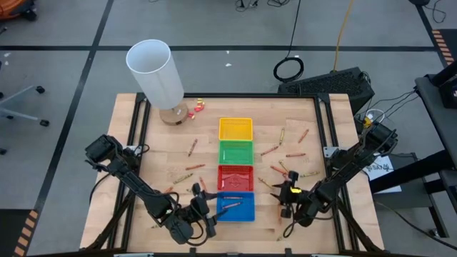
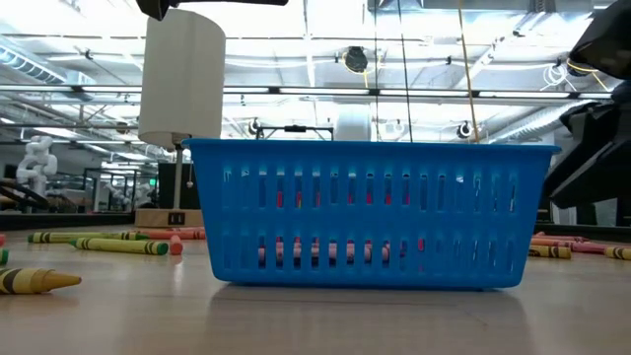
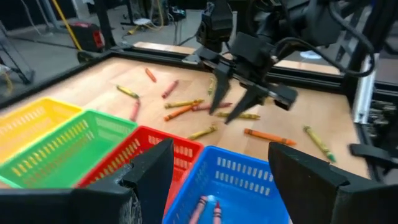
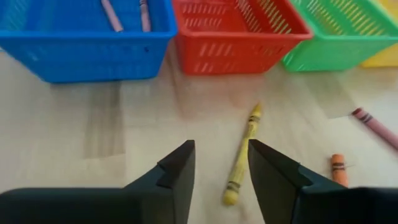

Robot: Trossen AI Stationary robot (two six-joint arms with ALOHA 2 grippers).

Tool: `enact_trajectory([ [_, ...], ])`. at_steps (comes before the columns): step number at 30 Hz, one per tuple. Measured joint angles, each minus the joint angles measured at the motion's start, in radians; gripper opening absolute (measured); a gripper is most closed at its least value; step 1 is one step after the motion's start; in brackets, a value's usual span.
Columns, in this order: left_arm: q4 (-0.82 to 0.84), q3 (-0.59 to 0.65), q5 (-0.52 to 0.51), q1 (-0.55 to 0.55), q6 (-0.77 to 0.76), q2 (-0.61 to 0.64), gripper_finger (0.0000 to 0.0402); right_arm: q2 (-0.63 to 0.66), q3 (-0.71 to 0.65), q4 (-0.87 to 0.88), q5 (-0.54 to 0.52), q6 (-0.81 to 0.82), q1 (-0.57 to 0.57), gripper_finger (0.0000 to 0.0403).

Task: Sort crayons
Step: Put the yellow crayon into the red bin

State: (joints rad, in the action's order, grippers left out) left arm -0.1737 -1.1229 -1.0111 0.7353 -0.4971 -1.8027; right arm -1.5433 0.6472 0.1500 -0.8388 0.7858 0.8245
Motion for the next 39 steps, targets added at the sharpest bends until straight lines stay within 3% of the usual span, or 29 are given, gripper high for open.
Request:
enact_trajectory([
  [6, 0.000, 0.000, 0.048, 0.003, -0.048, 0.000, 0.0263, -0.012, 0.000, -0.005, -0.030, -0.004, -0.020, 0.0148],
  [21, -0.007, 0.001, 0.046, 0.018, -0.048, -0.018, 0.0263, -0.172, 0.000, -0.072, -0.077, 0.086, -0.039, 0.0148],
  [32, 0.003, 0.001, 0.046, 0.031, -0.030, -0.025, 0.0263, -0.202, 0.000, -0.071, -0.072, 0.153, -0.079, 0.0148],
  [39, 0.004, 0.001, 0.046, 0.054, -0.021, -0.025, 0.0263, -0.199, 0.000, -0.075, -0.010, 0.203, -0.098, 0.0148],
])
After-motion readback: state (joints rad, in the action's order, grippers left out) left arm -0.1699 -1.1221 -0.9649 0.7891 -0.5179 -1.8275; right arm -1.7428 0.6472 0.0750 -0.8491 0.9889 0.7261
